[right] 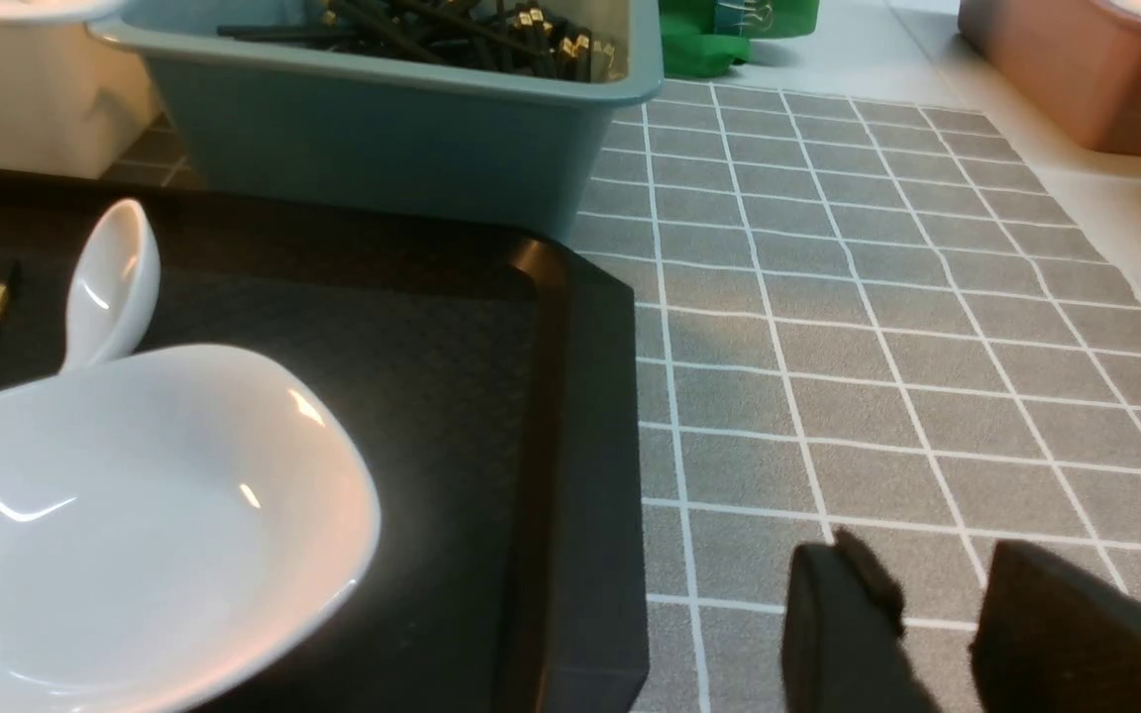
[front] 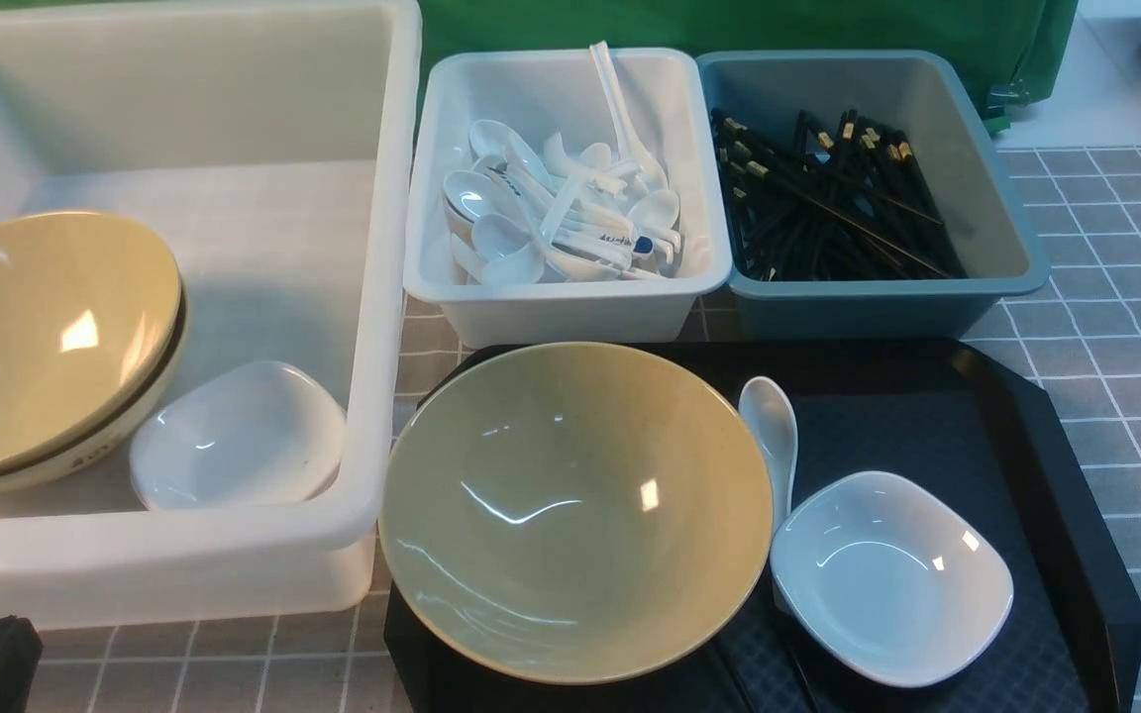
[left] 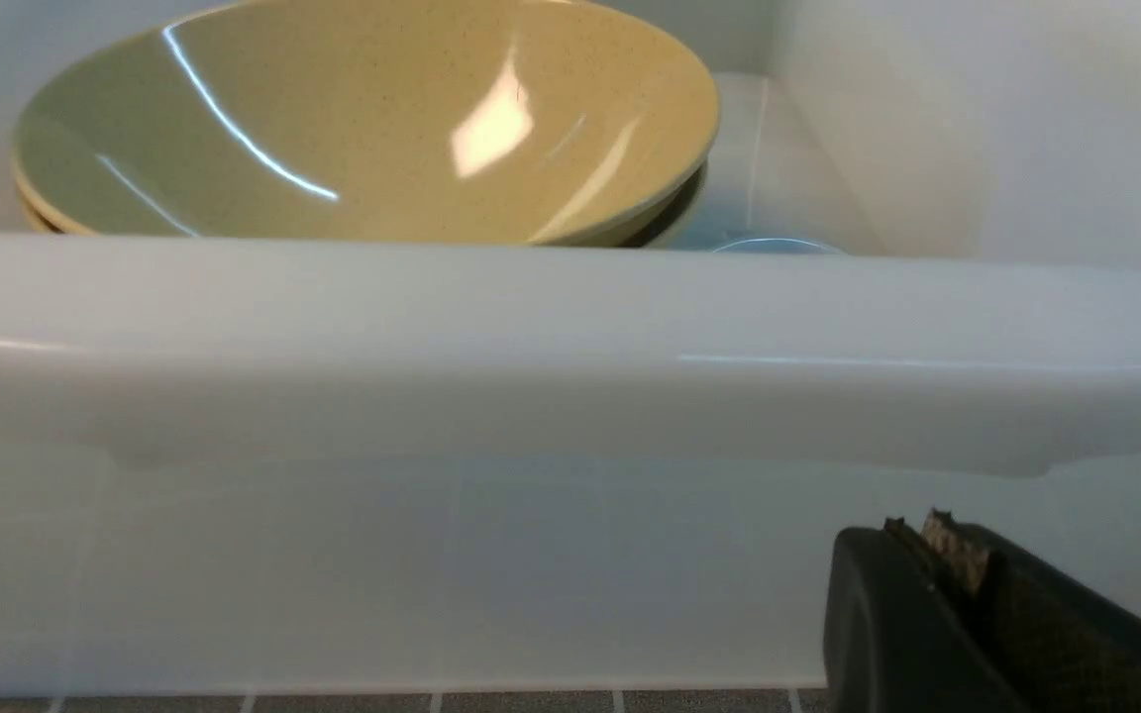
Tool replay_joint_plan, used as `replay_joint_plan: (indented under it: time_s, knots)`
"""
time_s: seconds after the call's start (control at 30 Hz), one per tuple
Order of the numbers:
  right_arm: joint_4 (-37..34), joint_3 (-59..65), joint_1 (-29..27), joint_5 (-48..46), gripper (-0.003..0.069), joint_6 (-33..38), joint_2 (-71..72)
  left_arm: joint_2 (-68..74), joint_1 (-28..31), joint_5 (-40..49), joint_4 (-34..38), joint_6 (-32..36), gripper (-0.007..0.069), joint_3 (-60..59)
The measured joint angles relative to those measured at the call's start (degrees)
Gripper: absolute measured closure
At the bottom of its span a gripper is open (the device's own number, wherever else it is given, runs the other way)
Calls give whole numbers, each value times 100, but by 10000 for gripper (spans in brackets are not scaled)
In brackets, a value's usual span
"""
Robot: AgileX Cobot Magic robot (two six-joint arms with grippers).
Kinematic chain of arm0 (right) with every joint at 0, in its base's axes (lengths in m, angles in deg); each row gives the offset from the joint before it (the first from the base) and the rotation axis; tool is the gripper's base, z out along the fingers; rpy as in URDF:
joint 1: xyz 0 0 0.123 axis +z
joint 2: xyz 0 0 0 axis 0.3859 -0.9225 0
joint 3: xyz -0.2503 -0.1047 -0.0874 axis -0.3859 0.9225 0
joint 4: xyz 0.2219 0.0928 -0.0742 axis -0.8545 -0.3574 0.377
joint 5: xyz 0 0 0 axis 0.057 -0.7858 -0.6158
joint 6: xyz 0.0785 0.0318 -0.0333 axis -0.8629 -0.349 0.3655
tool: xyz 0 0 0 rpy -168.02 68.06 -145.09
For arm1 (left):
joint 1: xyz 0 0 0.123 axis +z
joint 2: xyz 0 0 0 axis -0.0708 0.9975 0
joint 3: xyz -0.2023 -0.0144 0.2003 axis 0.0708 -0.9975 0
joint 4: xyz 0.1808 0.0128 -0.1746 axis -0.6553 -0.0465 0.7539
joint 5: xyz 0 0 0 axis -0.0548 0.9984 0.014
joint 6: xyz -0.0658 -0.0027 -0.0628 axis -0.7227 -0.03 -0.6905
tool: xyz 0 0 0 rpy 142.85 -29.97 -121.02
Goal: On grey table put chopsticks spoon bowls plates into blue grey white boxes.
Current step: 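Grasp the large bowl on the tray by its rim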
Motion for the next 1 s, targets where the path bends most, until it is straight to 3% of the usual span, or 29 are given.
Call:
replay_joint_plan:
  time_s: [0.53, 0.67, 0.8, 1.0]
  knots:
    - [0, 0, 0, 6, 419, 0, 0, 0, 0, -30, -20, 19, 633, 0]
    - [0, 0, 0, 269, 419, 0, 0, 0, 0, -380, -24, 25, 633, 0]
    - [0, 0, 0, 1030, 419, 0, 0, 0, 0, -1103, -24, 25, 633, 0]
    - [0, 0, 0, 3694, 419, -73, 0, 0, 0, -3468, -24, 30, 633, 0]
